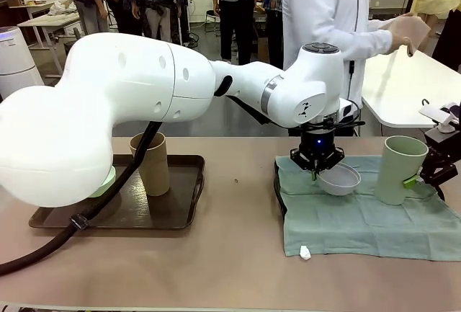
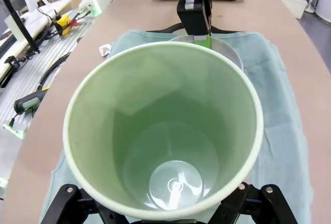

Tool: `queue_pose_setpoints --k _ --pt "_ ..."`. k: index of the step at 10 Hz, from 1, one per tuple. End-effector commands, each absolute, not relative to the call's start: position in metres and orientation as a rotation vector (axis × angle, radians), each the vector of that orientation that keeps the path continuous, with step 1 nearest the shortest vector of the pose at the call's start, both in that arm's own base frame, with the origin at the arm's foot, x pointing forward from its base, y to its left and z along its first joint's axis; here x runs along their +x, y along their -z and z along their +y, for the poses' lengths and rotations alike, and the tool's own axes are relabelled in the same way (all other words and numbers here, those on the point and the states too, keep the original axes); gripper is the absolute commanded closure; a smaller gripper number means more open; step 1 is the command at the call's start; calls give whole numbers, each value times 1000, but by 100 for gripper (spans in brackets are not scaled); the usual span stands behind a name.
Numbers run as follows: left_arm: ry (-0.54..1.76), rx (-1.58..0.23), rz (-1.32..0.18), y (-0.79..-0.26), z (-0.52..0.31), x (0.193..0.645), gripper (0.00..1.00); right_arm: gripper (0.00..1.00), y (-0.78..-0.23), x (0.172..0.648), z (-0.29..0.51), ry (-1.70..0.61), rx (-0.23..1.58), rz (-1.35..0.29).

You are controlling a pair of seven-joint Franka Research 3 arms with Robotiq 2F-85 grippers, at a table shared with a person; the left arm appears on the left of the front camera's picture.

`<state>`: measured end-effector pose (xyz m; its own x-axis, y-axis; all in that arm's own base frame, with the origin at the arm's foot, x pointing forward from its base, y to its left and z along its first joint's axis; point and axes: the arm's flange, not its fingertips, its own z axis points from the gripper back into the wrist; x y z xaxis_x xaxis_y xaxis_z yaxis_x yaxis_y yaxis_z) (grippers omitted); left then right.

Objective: Set up a tray with a mat and arrange the tableware.
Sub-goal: Place the Picnic Bowl and Reusable plastic cup back onto the Handle tray in front of the human's position.

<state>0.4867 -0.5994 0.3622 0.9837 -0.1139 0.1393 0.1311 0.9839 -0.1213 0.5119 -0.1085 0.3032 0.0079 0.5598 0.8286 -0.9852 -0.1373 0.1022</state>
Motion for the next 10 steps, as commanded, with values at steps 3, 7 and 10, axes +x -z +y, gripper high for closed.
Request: queue_pose_setpoints --k 3,7,10 --pt "160 -117 -138 -369 -606 492 0 0 -309 511 -107 -1520 891 -624" --pt "150 -110 -113 -370 -600 492 43 0 -326 504 -119 -1498 846 -556" --pt "177 -140 -132 -383 -592 483 24 0 -334 496 -142 -1455 790 -496"
